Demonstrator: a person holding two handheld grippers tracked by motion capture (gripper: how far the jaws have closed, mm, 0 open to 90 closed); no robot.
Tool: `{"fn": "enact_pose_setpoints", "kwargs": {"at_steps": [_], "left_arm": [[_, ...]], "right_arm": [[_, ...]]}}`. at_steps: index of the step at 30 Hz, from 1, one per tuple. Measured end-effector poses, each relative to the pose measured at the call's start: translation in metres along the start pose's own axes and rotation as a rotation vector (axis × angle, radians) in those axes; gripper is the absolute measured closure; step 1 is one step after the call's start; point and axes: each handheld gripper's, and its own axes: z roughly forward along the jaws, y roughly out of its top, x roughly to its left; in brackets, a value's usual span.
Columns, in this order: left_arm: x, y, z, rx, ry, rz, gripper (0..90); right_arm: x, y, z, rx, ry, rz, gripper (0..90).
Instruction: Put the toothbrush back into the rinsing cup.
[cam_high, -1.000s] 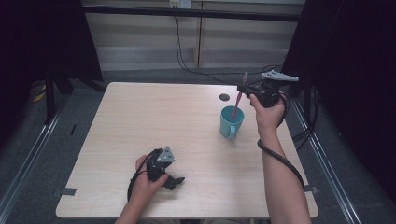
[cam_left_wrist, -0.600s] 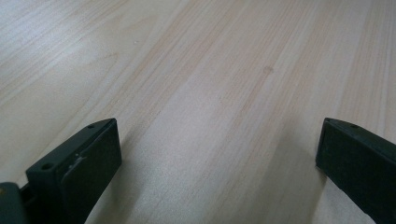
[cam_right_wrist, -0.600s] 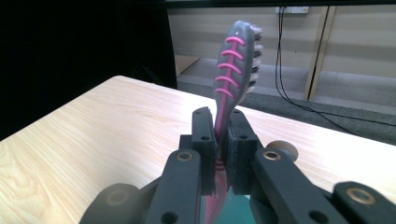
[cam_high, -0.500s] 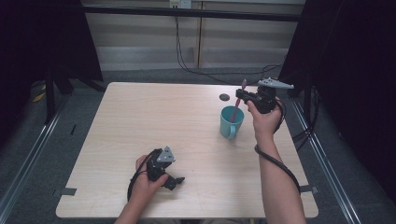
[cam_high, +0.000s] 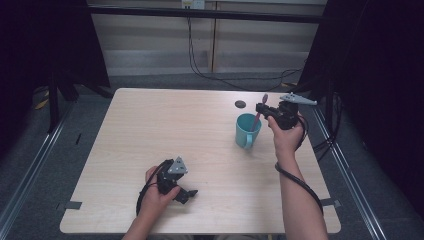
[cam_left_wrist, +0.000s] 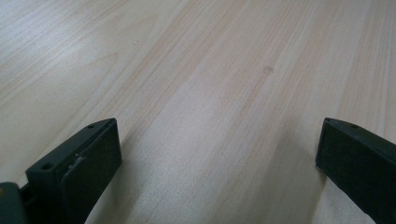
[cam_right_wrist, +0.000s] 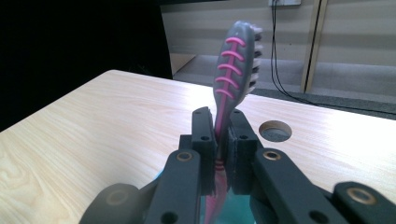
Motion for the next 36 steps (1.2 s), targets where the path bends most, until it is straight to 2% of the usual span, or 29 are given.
{"fn": "enact_pose_setpoints", "kwargs": {"at_steps": [2, 5, 9, 10, 18, 27, 36], "left_arm": [[0.001, 0.0, -0.001, 0.01, 0.0, 0.012, 0.0], [0.0, 0.0, 0.0, 0.0, 0.0, 0.001, 0.0], [0.001, 0.0, -0.001, 0.009, -0.001, 0.012, 0.0], [0.0, 0.0, 0.0, 0.003, 0.0, 0.002, 0.0], [0.001, 0.0, -0.001, 0.009, -0.001, 0.011, 0.0], [0.001, 0.0, -0.001, 0.014, 0.0, 0.018, 0.0], [0.001, 0.0, -0.001, 0.013, -0.001, 0.016, 0.0]], "right_arm": [[-0.001, -0.002, 0.0, -0.001, 0.002, 0.004, 84.2], [-0.001, -0.005, -0.001, -0.017, 0.003, 0.008, 84.1], [0.0, -0.007, -0.002, -0.02, 0.003, 0.009, 84.1], [0.0, -0.01, -0.003, -0.019, 0.007, 0.01, 84.1], [-0.001, -0.017, -0.003, -0.011, 0.005, 0.004, 83.7], [-0.002, -0.028, -0.002, -0.01, 0.006, 0.018, 83.4], [-0.002, -0.029, -0.003, -0.008, 0.007, 0.02, 82.8]]}}
